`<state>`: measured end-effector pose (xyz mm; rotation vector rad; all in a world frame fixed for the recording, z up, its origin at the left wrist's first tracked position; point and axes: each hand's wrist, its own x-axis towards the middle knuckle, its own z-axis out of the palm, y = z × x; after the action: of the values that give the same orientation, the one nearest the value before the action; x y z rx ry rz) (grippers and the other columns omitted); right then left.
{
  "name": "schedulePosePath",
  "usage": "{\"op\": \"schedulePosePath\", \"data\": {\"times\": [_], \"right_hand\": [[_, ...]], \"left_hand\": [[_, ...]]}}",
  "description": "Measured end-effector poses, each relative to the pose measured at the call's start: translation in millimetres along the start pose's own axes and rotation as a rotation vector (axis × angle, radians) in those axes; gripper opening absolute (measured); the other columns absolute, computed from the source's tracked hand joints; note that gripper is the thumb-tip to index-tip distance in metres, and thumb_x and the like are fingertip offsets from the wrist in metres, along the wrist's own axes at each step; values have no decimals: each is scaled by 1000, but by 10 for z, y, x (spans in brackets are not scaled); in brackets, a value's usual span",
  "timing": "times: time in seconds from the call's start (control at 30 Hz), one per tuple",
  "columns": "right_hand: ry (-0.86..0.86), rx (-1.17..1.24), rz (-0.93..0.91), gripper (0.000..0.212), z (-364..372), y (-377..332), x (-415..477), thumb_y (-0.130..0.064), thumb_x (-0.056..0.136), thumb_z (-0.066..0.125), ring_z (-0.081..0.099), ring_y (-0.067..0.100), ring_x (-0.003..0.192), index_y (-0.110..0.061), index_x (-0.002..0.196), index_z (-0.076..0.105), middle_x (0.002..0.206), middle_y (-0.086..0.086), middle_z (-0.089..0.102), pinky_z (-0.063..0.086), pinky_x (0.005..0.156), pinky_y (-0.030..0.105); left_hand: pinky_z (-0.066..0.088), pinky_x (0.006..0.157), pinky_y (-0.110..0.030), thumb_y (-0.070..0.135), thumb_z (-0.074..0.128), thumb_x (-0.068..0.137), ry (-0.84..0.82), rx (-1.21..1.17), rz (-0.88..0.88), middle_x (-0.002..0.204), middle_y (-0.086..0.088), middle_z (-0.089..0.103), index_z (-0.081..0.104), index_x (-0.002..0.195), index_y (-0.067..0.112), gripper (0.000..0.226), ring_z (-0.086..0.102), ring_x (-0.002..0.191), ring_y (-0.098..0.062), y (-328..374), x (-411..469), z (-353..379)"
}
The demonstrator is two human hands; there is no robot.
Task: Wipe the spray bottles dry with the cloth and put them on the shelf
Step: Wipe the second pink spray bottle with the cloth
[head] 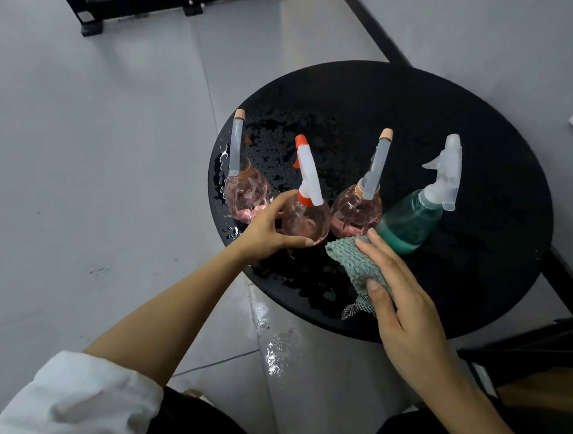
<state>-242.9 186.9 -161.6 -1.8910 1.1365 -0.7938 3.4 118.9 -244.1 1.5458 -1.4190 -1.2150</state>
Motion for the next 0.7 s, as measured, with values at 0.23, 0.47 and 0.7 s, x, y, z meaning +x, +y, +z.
{"op": "schedulePosePath", "data": {"times": [0.23, 0.47, 0.7], "right_hand": [[39, -15, -29, 49, -129, -145, -2, 3, 97, 45, 29, -6, 139, -19, 141, 47, 153, -13, 34, 23, 108, 6], [121, -18, -182, 48, -362, -590, 114, 4, 97, 44, 29, -3, 140, -14, 142, 45, 153, -4, 36, 25, 109, 8], [92, -36, -253, 51, -342, -1130, 42, -4, 96, 42, 23, 6, 145, -18, 145, 41, 157, -7, 28, 29, 116, 26]], "left_hand": [[52, 92, -29, 11, 79, 78, 54, -244, -50, 98, 20, 67, 55, 117, 10, 46, 66, 98, -5, 265, -226, 9], [52, 92, -52, 35, 88, 64, -83, -695, -24, 131, -21, 59, 42, 136, 10, 89, 60, 117, -38, 900, -717, 58], [57, 82, -42, 70, 69, 65, -130, -705, 18, 129, -2, 63, 42, 140, 31, 88, 65, 112, -27, 1599, -1286, 288]]}}
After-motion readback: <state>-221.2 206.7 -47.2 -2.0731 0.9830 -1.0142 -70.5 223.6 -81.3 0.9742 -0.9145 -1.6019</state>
